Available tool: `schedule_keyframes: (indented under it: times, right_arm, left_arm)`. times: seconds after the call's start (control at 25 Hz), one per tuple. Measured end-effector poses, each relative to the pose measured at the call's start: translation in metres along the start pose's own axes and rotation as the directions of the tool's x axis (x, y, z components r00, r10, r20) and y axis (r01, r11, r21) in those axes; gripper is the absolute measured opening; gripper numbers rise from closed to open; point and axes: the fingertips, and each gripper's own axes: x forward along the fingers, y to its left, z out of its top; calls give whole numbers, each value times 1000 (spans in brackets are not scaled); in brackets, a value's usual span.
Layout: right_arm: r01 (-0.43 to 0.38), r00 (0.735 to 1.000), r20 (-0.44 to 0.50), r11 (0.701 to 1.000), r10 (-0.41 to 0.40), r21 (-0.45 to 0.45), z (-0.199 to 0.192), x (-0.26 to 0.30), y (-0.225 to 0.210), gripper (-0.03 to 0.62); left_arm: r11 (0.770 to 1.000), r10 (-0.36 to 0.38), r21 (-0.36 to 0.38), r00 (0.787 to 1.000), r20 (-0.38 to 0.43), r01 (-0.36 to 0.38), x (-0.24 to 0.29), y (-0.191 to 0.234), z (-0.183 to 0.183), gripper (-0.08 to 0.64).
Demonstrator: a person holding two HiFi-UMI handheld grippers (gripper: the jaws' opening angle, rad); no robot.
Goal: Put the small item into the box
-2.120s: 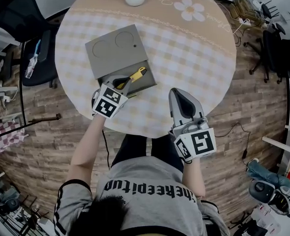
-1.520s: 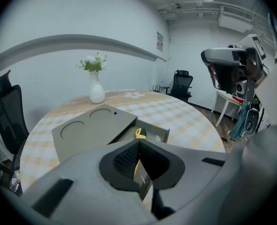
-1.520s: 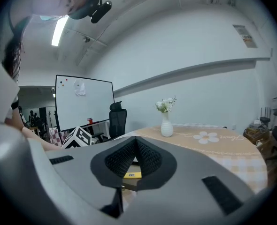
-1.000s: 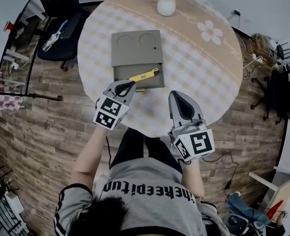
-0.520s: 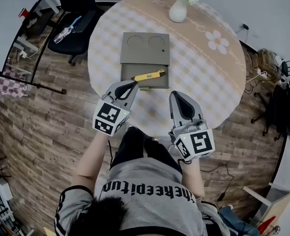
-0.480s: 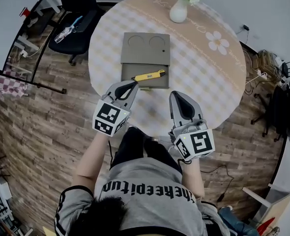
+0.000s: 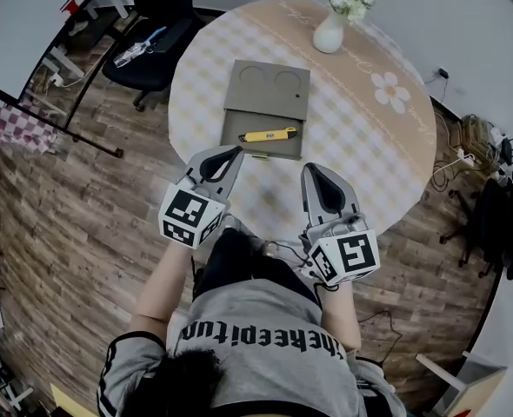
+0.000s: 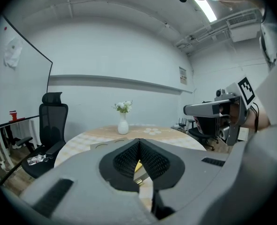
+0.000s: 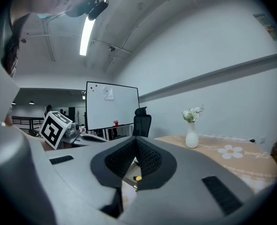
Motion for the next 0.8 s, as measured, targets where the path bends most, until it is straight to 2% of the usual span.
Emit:
schedule_keyframes:
  times: [0.36, 0.8]
  right_arm:
    - [-67, 997, 23, 997, 67, -28, 8, -17, 9, 6]
    - [-142, 989, 43, 989, 144, -43, 11, -29, 21, 6]
  left_arm:
    - [996, 91, -9, 994, 56, -91, -31, -14, 11, 15]
    - [979, 203, -23, 972, 121, -202, -63, -27, 23, 15]
